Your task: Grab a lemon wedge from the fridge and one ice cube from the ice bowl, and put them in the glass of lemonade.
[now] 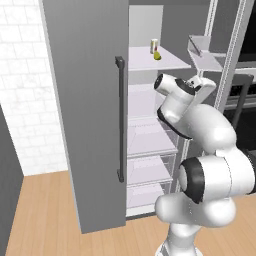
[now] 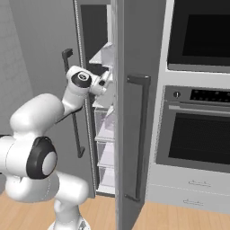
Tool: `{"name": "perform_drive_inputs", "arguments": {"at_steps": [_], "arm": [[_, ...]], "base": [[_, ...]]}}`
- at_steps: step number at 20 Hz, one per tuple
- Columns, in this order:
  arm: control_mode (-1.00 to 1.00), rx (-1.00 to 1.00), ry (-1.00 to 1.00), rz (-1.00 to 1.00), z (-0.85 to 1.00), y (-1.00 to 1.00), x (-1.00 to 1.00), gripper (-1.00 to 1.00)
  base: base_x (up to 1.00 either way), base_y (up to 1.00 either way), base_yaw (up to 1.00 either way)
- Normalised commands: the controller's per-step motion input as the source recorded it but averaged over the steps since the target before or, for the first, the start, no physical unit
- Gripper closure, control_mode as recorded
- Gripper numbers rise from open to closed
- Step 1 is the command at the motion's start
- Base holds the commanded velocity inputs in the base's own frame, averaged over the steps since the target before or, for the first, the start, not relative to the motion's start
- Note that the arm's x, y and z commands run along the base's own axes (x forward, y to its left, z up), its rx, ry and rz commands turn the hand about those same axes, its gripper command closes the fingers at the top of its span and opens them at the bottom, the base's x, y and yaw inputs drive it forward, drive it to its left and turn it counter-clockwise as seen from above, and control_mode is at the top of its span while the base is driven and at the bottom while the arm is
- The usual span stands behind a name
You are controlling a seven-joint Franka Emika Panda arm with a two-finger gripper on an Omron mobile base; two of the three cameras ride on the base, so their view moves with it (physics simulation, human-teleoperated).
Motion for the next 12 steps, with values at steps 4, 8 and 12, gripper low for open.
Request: {"name": "perform_drive_inputs", "arguments": {"at_steps": [4, 8, 12], "arm": [[-1.0, 0.0, 0.14, -0.03, 0.0, -0.91, -0.03, -1.0], [-1.0, 0.0, 0.1, -0.01, 0.0, -0.65, -0.01, -1.0], [-1.0, 0.0, 0.04, 0.0, 0.0, -0.3, 0.0, -1.0]], "base": [[0.0, 0.0, 0.0], [0.0, 0.0, 0.0], [0.0, 0.0, 0.0]]}}
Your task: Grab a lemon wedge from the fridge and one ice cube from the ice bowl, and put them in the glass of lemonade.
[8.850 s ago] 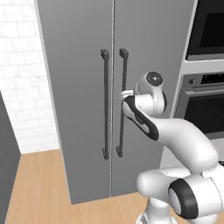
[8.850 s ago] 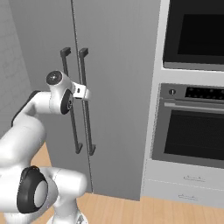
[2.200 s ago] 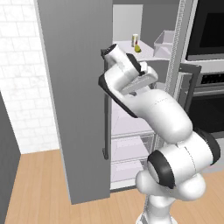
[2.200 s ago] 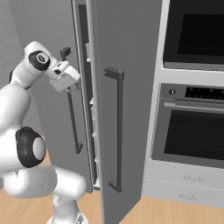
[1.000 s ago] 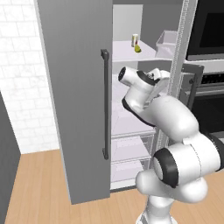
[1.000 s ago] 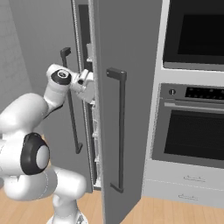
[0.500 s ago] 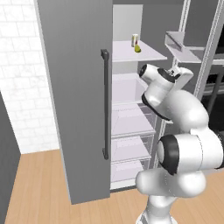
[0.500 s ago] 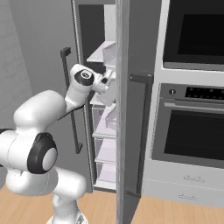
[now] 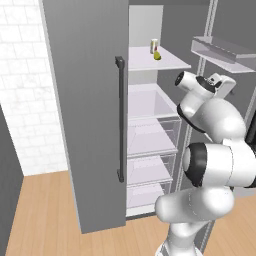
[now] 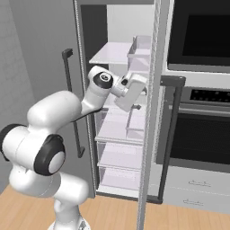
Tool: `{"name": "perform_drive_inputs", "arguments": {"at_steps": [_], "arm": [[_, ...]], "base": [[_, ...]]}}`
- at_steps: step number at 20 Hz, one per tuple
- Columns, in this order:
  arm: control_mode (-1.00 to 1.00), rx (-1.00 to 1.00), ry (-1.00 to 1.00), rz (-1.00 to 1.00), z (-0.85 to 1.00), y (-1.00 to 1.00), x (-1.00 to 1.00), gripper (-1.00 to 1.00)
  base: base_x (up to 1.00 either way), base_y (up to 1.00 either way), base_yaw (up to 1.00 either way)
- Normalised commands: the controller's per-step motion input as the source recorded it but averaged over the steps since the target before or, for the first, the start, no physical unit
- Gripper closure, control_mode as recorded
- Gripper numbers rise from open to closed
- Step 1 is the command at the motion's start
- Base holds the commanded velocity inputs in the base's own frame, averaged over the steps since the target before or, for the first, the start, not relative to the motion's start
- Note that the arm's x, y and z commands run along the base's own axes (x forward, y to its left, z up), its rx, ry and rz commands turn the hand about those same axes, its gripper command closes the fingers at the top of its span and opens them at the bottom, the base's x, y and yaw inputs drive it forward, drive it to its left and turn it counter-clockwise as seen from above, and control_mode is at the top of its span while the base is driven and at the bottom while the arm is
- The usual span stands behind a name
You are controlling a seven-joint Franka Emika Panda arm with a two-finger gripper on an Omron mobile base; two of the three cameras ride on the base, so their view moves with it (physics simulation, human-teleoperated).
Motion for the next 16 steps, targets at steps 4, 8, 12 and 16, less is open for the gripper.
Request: {"name": "perform_drive_inputs", "arguments": {"at_steps": [4, 8, 12, 16], "arm": [[-1.0, 0.0, 0.07, 0.0, -0.1, -0.45, 0.04, -1.0], [-1.0, 0.0, 0.06, 0.0, -0.11, -0.56, 0.08, -1.0], [-1.0, 0.0, 0.0, 0.0, 0.0, 0.03, -0.09, -1.0], [-1.0, 0.0, 0.0, 0.02, 0.2, 0.36, -0.23, -1.0]], "base": [[0.0, 0.0, 0.0], [0.0, 0.0, 0.0], [0.0, 0.0, 0.0], [0.0, 0.0, 0.0]]}}
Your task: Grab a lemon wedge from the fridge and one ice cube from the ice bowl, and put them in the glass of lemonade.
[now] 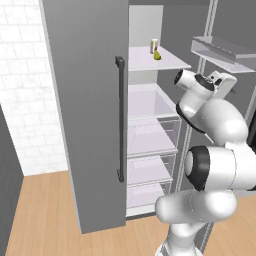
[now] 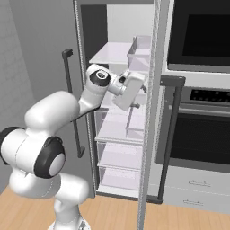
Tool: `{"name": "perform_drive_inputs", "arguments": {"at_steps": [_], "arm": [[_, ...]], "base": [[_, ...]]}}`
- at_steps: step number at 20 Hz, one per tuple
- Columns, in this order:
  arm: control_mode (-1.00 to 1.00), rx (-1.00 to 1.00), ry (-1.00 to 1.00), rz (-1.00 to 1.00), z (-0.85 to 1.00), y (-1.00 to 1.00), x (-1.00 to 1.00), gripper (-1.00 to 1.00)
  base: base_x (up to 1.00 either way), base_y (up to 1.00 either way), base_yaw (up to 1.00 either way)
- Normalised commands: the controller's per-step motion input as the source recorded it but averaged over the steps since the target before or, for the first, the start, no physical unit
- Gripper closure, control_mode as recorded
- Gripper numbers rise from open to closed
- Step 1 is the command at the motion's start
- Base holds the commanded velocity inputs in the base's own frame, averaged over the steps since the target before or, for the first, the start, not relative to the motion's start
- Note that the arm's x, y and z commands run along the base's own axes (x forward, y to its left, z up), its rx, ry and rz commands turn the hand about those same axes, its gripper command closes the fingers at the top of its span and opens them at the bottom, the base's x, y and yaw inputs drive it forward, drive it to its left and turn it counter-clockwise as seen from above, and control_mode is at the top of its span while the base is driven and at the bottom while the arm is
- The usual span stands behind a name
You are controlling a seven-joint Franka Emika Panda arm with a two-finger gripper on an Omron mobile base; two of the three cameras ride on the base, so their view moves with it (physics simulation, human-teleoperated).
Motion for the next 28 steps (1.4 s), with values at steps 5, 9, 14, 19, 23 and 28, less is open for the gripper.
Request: {"name": "perform_drive_inputs", "arguments": {"at_steps": [5, 9, 14, 19, 23, 28], "arm": [[-1.0, 0.0, 0.0, 0.04, 0.36, 0.26, 0.0, -1.0], [-1.0, 0.04, -0.1, 0.0, 0.02, 0.43, -0.05, -1.0], [-1.0, 0.12, -0.17, 0.01, -0.01, 0.62, -0.11, -1.0], [-1.0, 0.17, -0.2, 0.03, 0.0, 0.78, -0.09, -1.0], [-1.0, 0.26, -0.3, 0.14, -0.05, 0.77, -0.15, -1.0], [-1.0, 0.4, -0.46, 0.21, -0.32, 0.7, -0.29, -1.0]], "base": [[0.0, 0.0, 0.0], [0.0, 0.0, 0.0], [0.0, 0.0, 0.0], [0.0, 0.0, 0.0], [0.0, 0.0, 0.0], [0.0, 0.0, 0.0]]}}
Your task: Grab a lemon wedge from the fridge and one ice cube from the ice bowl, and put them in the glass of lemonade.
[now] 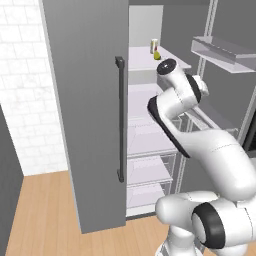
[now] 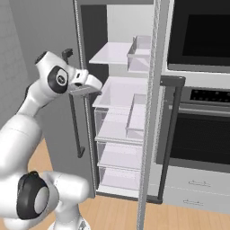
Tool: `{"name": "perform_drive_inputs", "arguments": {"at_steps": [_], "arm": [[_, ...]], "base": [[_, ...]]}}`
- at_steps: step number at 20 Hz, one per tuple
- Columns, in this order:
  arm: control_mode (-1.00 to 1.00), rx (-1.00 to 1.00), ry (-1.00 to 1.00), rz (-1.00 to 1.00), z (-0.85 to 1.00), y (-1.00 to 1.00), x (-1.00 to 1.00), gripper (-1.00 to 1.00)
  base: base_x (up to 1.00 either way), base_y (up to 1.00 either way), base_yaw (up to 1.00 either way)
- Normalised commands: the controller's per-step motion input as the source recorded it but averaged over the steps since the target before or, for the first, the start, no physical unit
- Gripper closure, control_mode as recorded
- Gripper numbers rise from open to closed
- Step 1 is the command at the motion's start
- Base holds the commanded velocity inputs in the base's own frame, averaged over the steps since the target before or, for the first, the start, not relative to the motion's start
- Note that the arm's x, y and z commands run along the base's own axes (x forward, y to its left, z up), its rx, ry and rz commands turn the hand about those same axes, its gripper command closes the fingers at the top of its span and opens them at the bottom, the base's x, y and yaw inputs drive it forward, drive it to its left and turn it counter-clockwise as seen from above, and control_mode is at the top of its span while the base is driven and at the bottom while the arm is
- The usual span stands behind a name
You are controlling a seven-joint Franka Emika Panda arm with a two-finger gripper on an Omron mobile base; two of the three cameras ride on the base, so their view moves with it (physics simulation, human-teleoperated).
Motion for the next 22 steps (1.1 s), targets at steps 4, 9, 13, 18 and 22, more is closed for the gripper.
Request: {"name": "perform_drive_inputs", "arguments": {"at_steps": [4, 9, 13, 18, 22], "arm": [[-1.0, 0.48, -0.43, 0.22, -0.43, 0.55, -0.21, -1.0], [-1.0, 0.17, -0.08, 0.18, 0.12, 0.37, -0.56, -1.0], [-1.0, 0.0, 0.08, 0.17, 0.48, 0.0, -1.0, -1.0], [-1.0, 0.0, 0.02, 0.2, 0.51, 0.0, -1.0, -1.0], [-1.0, 0.04, -0.08, 0.02, 0.34, 0.11, -0.84, -1.0]], "base": [[0.0, 0.0, 0.0], [0.0, 0.0, 0.0], [0.0, 0.0, 0.0], [0.0, 0.0, 0.0], [0.0, 0.0, 0.0]]}}
